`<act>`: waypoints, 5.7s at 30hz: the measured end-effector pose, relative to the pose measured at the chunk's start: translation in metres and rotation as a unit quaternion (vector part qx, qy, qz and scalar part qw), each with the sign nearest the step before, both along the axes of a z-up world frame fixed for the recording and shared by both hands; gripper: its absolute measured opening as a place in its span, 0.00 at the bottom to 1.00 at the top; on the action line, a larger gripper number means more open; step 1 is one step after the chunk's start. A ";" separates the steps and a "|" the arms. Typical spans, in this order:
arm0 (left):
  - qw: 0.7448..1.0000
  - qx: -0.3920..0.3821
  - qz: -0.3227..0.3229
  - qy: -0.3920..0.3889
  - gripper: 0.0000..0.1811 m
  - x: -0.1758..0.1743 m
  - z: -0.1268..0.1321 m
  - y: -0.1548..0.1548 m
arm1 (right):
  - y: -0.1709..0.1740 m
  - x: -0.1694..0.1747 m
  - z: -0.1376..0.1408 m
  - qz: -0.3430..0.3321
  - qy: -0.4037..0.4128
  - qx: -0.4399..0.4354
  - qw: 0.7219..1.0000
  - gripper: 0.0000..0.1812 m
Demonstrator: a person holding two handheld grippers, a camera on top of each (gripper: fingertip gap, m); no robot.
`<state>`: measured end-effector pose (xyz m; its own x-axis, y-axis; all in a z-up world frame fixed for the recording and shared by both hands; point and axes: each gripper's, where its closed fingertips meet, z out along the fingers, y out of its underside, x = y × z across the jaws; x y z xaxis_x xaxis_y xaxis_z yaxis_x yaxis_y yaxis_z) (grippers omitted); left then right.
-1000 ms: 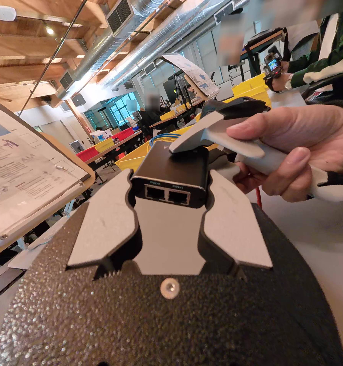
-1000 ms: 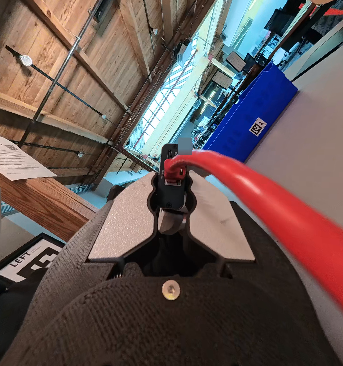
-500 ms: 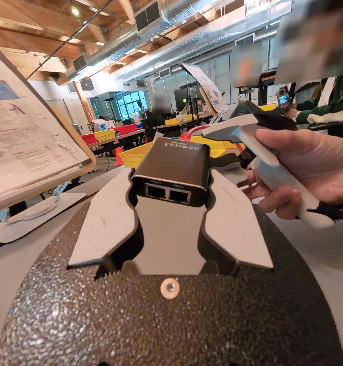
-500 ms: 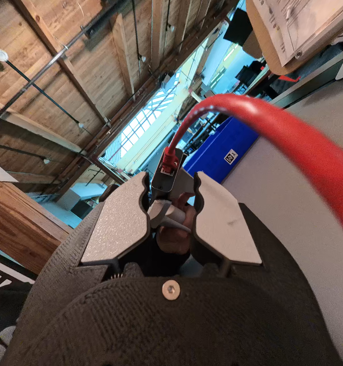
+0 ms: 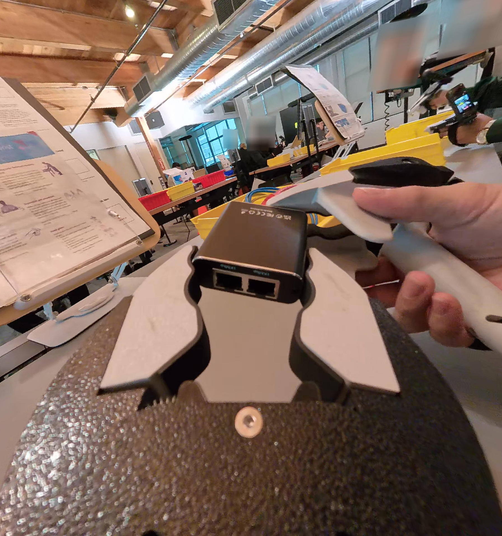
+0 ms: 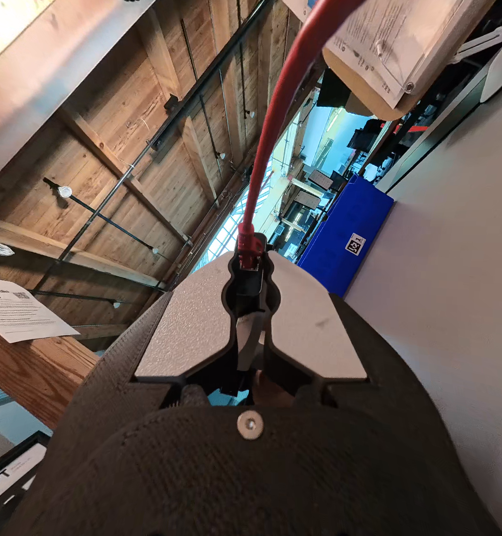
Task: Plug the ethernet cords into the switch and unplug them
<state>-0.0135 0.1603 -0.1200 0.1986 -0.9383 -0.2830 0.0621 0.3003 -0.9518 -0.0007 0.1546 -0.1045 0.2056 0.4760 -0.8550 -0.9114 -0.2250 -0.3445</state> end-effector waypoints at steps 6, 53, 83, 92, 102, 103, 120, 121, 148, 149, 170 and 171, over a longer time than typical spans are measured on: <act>1.000 0.016 0.025 0.010 0.37 0.003 -0.003 0.001 | 0.001 0.005 -0.006 -0.015 0.016 -0.011 1.000 0.07; 0.995 -0.016 0.094 0.014 0.37 -0.003 -0.020 0.026 | -0.003 0.105 0.047 -0.040 -0.414 -0.007 0.910 0.06; 0.996 -0.040 0.073 0.018 0.37 -0.001 -0.024 0.027 | -0.069 0.293 -0.067 0.037 -0.580 -0.443 0.683 0.30; 0.997 -0.037 0.070 0.022 0.37 0.001 -0.024 0.025 | -0.113 0.299 -0.121 0.021 -0.529 -0.496 0.688 0.10; 0.997 -0.036 0.069 0.022 0.37 0.001 -0.024 0.025 | -0.043 0.329 -0.025 -0.124 -0.721 -0.336 0.593 0.02; 0.997 -0.035 0.069 0.022 0.37 0.001 -0.024 0.024 | -0.034 0.332 -0.022 -0.131 -0.731 -0.326 0.585 0.02; 0.997 -0.032 0.063 0.024 0.37 0.001 -0.025 0.022 | -0.034 0.310 -0.023 -0.060 -0.737 -0.378 0.557 0.35; 0.997 -0.032 0.063 0.023 0.37 0.001 -0.024 0.022 | -0.042 0.317 -0.031 -0.048 -0.734 -0.408 0.541 0.30; 0.998 -0.030 0.058 0.026 0.37 0.002 -0.025 0.021 | -0.029 0.379 -0.073 -0.068 -0.823 -0.469 0.315 0.17; 0.998 -0.031 0.058 0.026 0.37 0.002 -0.025 0.021 | -0.029 0.381 -0.081 -0.054 -0.829 -0.469 0.301 0.16; 0.997 -0.035 0.059 0.026 0.37 0.001 -0.025 0.022 | 0.009 0.352 -0.054 -0.117 -0.780 -0.353 0.504 0.25; 0.997 -0.034 0.059 0.026 0.37 0.001 -0.025 0.022 | 0.010 0.340 -0.046 -0.119 -0.759 -0.348 0.538 0.28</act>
<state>-0.0123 0.1821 -0.1451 0.2964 -0.9266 -0.2314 -0.0192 0.2365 -0.9714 0.3394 0.1644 -0.1501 0.9022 -0.0451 0.4289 0.2682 -0.7201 -0.6399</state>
